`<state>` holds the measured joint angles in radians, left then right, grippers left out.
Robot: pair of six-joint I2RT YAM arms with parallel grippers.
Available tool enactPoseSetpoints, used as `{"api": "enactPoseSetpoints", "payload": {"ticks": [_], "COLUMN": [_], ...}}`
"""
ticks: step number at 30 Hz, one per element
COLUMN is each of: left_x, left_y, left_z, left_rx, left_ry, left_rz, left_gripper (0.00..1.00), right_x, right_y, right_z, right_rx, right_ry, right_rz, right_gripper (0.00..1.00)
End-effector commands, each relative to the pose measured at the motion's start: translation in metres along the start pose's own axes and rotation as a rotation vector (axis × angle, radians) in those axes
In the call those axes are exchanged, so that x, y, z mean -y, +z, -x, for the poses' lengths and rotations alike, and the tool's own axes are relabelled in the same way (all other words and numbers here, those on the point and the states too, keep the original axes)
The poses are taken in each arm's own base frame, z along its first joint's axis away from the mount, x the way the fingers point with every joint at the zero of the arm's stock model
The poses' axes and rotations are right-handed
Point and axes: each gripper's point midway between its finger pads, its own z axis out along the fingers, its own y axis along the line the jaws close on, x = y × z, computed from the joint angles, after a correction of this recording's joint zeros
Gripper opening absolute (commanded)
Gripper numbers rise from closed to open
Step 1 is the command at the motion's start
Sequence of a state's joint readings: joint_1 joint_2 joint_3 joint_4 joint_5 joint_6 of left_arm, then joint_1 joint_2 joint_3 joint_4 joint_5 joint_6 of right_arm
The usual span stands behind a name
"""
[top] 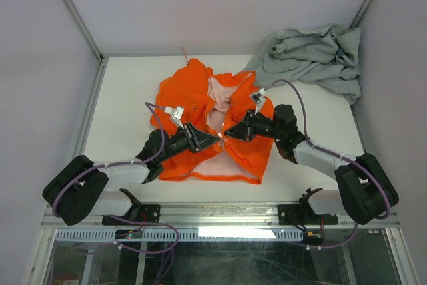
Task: Zip up the jacket
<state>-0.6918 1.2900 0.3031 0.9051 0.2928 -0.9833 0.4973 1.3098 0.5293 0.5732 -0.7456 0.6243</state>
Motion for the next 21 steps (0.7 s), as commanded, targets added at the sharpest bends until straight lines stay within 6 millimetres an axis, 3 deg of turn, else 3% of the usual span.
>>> {"api": "enactPoseSetpoints", "payload": {"ticks": [1, 4, 9, 18, 21], "left_x": [0.021, 0.019, 0.020, 0.023, 0.013], "left_y": [0.001, 0.002, 0.003, -0.004, -0.001], "left_z": [0.003, 0.002, -0.004, -0.026, -0.027], "left_rx": [-0.011, -0.013, -0.060, -0.240, -0.306], "left_ry": [-0.023, -0.026, -0.023, 0.021, 0.017], "left_rz": [-0.091, -0.085, -0.096, -0.115, -0.075], "left_gripper": [0.26, 0.25, 0.01, 0.00, 0.00], "right_x": [-0.018, -0.022, -0.021, 0.001, 0.000], "right_y": [0.006, 0.007, 0.008, 0.006, 0.010], "right_z": [0.027, 0.026, 0.028, 0.057, 0.062], "right_rx": [0.088, 0.083, 0.089, 0.117, 0.094], "right_ry": [-0.104, -0.101, -0.117, -0.143, -0.121], "right_rz": [0.062, 0.075, 0.071, -0.030, -0.041], "right_gripper": [0.00, 0.00, 0.00, 0.00, 0.00]}}
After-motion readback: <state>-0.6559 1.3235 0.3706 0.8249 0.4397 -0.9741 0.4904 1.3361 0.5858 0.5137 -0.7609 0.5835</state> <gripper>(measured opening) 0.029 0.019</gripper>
